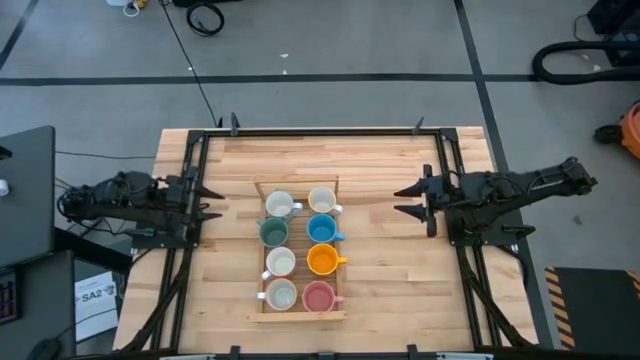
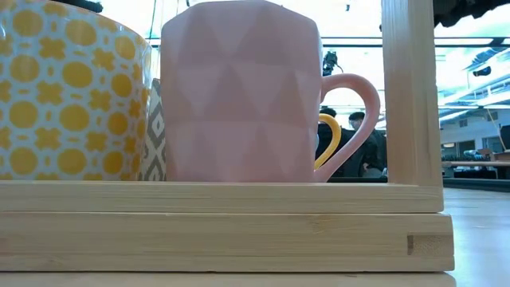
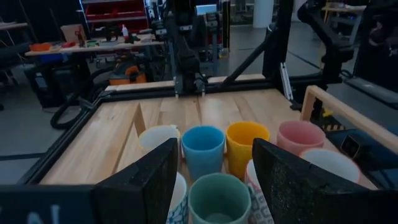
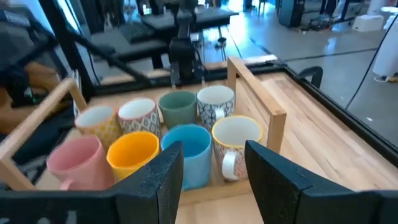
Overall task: Place coffee mugs
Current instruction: Return to Home Position
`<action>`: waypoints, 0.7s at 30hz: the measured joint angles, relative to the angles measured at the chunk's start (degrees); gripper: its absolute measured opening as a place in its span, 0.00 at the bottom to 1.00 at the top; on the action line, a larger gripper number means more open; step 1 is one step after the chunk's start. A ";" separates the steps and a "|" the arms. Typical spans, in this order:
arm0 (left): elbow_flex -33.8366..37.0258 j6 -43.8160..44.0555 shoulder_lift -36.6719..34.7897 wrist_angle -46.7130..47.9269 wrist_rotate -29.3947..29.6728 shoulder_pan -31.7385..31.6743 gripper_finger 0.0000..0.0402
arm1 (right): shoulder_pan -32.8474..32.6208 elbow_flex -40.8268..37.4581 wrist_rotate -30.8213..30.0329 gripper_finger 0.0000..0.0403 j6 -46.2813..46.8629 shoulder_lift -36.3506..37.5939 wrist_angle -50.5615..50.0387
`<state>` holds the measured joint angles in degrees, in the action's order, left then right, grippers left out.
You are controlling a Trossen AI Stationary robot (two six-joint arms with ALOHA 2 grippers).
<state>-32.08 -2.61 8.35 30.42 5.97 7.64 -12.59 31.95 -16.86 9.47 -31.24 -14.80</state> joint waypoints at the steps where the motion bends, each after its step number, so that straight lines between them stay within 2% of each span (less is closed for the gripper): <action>1: 0.73 0.00 -0.83 0.04 0.00 0.00 0.53 | 0.07 -0.99 0.00 0.44 0.10 0.82 0.69; 10: 7.47 -1.06 -8.03 -3.14 -0.01 -0.01 0.53 | 0.48 -7.77 -0.02 0.44 1.33 9.12 3.71; 21: 13.57 -1.11 -8.12 -8.03 0.27 -0.02 0.53 | 2.43 -14.17 -0.02 0.44 1.31 18.77 4.19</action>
<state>-18.51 -3.73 0.23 22.40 6.24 7.62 -10.16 17.78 -16.88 10.78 -12.47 -10.61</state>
